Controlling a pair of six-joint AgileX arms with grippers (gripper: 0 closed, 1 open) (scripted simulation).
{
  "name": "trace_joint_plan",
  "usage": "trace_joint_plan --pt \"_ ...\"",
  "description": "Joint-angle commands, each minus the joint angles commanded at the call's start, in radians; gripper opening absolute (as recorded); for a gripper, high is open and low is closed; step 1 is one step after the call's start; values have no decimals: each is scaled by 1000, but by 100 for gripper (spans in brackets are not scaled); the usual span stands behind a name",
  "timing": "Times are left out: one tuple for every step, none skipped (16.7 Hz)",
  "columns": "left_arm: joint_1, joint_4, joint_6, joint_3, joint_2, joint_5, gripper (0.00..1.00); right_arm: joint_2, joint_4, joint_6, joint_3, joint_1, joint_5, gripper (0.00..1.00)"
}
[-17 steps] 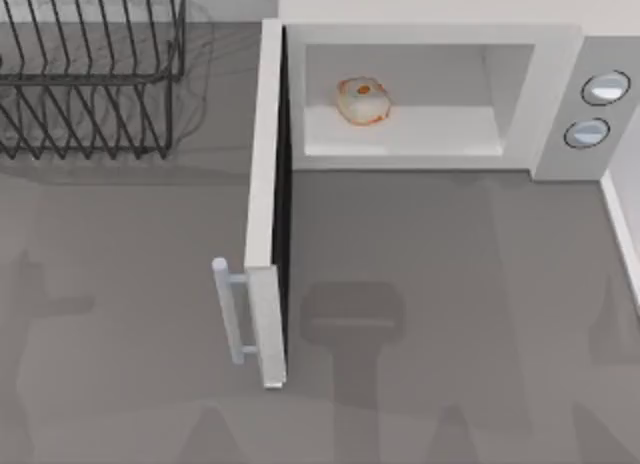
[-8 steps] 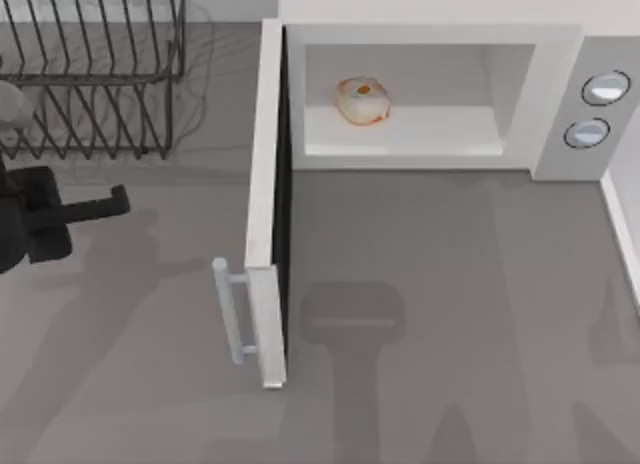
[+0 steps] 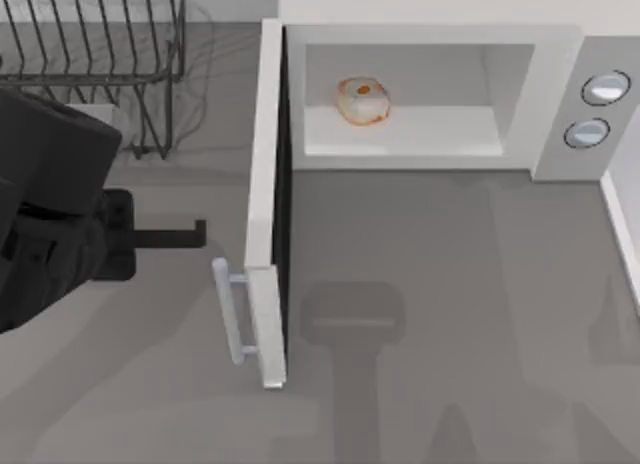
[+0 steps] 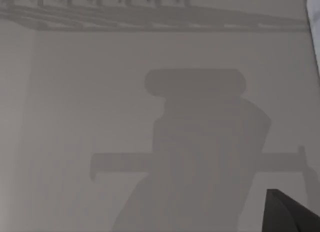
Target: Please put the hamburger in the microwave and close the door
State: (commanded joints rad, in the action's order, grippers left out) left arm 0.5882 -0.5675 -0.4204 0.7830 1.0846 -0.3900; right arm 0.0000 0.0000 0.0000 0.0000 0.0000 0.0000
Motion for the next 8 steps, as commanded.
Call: trace_joint_plan --pt "0 0 0 0 0 0 0 0 0 0 0 0 0 100" --pt "0 0 0 0 0 0 0 0 0 0 0 0 0 100" --pt "-4 2 0 -3 -4 3 0 0 0 0 0 0 0 100" --pt "-3 5 0 -6 -2 3 0 0 0 0 0 0 0 100" --pt "-3 18 0 -19 7 3 0 0 0 0 0 0 0 100" --pt "-3 41 0 -41 19 3 0 0 0 0 0 0 0 100" --pt "-3 72 0 -67 32 2 0 0 0 0 0 0 0 100" --pt "-3 112 1 -95 45 2 0 0 0 0 0 0 0 100"
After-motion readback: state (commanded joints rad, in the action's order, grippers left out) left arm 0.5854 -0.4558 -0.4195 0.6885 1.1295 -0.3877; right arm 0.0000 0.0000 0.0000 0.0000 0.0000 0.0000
